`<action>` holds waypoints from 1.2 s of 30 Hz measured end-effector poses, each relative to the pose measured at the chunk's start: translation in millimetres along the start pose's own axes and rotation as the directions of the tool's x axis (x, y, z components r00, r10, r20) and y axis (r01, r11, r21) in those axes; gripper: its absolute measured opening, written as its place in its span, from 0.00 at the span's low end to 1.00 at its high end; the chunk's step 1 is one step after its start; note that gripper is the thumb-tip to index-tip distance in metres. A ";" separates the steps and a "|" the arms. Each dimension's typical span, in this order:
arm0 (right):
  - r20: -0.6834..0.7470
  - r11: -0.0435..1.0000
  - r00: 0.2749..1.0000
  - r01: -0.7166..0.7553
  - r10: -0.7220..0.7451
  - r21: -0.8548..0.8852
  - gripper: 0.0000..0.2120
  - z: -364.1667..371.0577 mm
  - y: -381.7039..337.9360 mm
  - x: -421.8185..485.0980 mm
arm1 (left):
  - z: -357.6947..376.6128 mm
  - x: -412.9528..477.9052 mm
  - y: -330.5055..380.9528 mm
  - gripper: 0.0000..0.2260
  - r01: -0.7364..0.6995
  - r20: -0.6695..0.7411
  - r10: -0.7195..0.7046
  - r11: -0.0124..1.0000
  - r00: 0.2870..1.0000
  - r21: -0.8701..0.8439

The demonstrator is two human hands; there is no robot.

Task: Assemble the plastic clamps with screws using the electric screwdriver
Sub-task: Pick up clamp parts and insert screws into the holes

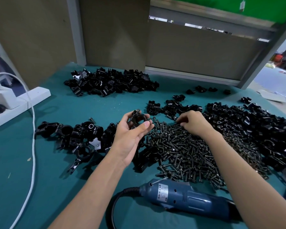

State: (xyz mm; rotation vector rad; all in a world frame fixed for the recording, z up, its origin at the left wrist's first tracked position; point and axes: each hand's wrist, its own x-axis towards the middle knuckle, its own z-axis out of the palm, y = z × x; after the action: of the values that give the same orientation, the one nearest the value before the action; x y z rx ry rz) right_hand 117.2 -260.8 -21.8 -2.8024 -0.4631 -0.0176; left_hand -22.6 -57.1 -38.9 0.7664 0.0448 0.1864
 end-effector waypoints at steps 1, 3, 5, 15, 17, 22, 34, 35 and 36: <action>-0.017 1.000 1.000 0.000 0.000 -0.011 0.12 2.9 -0.6 0.6 | -0.3 0.0 0.1 0.19 -0.001 0.001 0.001 1.000 1.000 0.001; -0.041 0.999 0.999 -0.007 0.005 -0.044 0.12 7.1 -2.3 1.0 | -0.7 0.2 0.1 0.19 -0.001 0.002 0.001 1.000 1.000 0.001; -0.047 0.997 0.999 -0.009 0.006 -0.073 0.12 8.0 -3.2 0.9 | -0.6 0.2 0.1 0.19 -0.001 0.003 0.001 1.000 1.000 0.000; 0.079 0.988 0.994 0.087 -0.077 -0.127 0.10 -2.1 -6.6 3.9 | -0.2 -0.6 0.1 0.19 -0.002 0.007 0.002 1.000 1.000 0.002; 0.113 0.985 0.991 0.083 -0.066 -0.152 0.11 -3.2 -8.3 5.7 | 0.0 -0.5 -0.2 0.19 -0.002 0.008 0.002 1.000 1.000 -0.001; 0.118 0.972 0.992 0.065 -0.039 -0.227 0.06 -0.4 -8.2 8.4 | -0.6 -0.6 -0.1 0.20 -0.001 0.002 0.001 1.000 1.000 -0.003; -0.213 0.965 0.972 0.145 -0.097 0.220 0.03 -7.9 -27.4 -4.5 | -1.1 0.4 -0.2 0.18 0.004 -0.001 -0.004 1.000 1.000 0.007; -0.243 0.934 0.962 0.199 -0.128 0.296 0.03 -11.0 -35.9 -10.8 | -1.2 0.6 -0.2 0.18 0.001 -0.002 -0.001 1.000 1.000 0.018; -0.262 0.897 0.950 0.258 -0.168 0.358 0.03 -13.6 -44.2 -17.4 | -1.6 0.8 -0.2 0.17 -0.003 -0.003 0.003 1.000 1.000 0.029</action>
State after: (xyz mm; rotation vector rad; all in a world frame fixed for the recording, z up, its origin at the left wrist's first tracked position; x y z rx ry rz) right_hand 87.2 -230.4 3.0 -2.3134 -0.6395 -0.2600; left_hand -21.9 -56.1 -40.1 0.7950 0.0496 0.1904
